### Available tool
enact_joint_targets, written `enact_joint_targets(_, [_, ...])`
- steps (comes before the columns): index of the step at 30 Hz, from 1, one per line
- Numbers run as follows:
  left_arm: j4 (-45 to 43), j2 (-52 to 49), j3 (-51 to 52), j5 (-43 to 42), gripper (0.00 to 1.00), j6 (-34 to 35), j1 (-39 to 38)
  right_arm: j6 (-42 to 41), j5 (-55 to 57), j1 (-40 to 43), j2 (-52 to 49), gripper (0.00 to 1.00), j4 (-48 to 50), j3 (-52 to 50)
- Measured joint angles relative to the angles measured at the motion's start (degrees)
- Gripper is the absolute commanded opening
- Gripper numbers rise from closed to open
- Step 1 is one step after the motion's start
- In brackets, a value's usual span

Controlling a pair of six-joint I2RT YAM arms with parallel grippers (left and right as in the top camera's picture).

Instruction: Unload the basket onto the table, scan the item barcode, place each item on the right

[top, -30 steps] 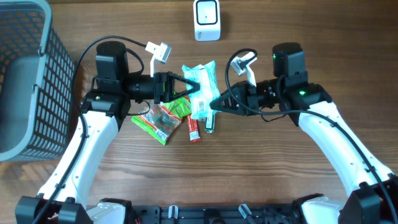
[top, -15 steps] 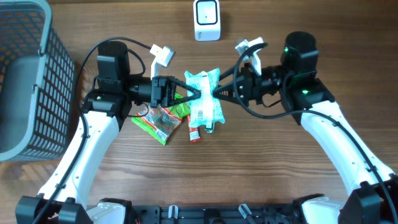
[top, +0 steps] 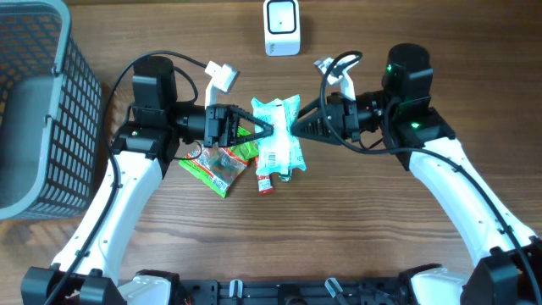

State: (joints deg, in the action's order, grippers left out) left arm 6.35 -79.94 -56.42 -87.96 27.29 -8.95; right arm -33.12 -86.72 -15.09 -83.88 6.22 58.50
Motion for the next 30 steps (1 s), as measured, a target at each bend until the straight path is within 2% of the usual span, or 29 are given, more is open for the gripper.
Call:
enact_joint_targets(3, [0.0, 0.0, 0.0, -0.04, 0.04, 0.0, 0.0, -0.17, 1.01, -1.57, 0.0, 0.37, 0.0, -0.07])
enact_joint_targets(5, [-0.02, 0.02, 0.0, 0.0, 0.04, 0.0, 0.02, -0.24, 1.25, -1.64, 0.0, 0.29, 0.0, -0.07])
enact_joint_targets(7, [-0.02, 0.02, 0.0, -0.02, 0.04, 0.0, 0.02, -0.26, 1.33, -1.64, 0.0, 0.17, -0.02, -0.09])
enact_joint_targets(9, [0.0, 0.02, 0.0, -0.04, 0.06, 0.0, 0.02, -0.04, 1.6, -1.64, 0.0, 0.13, -0.26, -0.24])
enact_joint_targets(10, [0.0, 0.02, 0.0, -0.07, 0.15, 0.0, 0.02, 0.09, 1.7, -1.64, 0.0, 0.11, -0.26, -0.31])
enact_joint_targets(11, [0.0, 0.02, 0.0, -0.04, 0.34, -0.02, 0.02, 0.42, 1.81, -1.64, 0.0, 0.1, -0.22, -0.33])
enact_joint_targets(13, [-0.15, 0.02, 0.0, 0.2, 0.57, -0.28, 0.02, 1.03, 2.12, -1.64, 0.0, 0.09, -0.2, -0.33])
enact_joint_targets(14, [-0.09, 0.02, 0.0, 0.72, 0.64, 0.02, 0.02, 1.51, 2.45, -1.84, 0.0, 0.08, -0.17, -0.35])
enact_joint_targets(17, [0.0, 0.02, 0.0, 1.53, 0.68, 0.24, 0.0, 1.95, 4.0, -2.69, 0.0, 0.06, -0.2, -0.35])
enact_joint_targets(20, [0.48, 0.02, 0.0, 1.57, 0.68, 0.24, 0.0, 2.4, 6.25, -2.78, 0.0, 0.06, -0.2, -0.35])
enact_joint_targets(24, [2.38, 0.04, -0.02, 1.77, 0.49, 0.07, 0.0, 2.78, 9.94, -2.78, 0.0, 0.06, -0.2, -0.35])
enact_joint_targets(28, [5.22, 0.02, -0.04, 3.17, 0.4, -0.98, 0.02, 2.78, 13.07, -2.89, 0.0, 0.05, -0.22, -0.35])
enact_joint_targets(29, [5.92, 0.02, -0.04, 3.67, 0.35, -1.57, 0.02, 2.78, 13.57, -2.89, 0.0, 0.06, -0.2, -0.35])
enact_joint_targets(30, [6.36, 0.02, -0.04, 4.07, 0.22, -1.81, 0.02, 2.78, 13.86, -2.89, 0.0, 0.06, -0.2, -0.35])
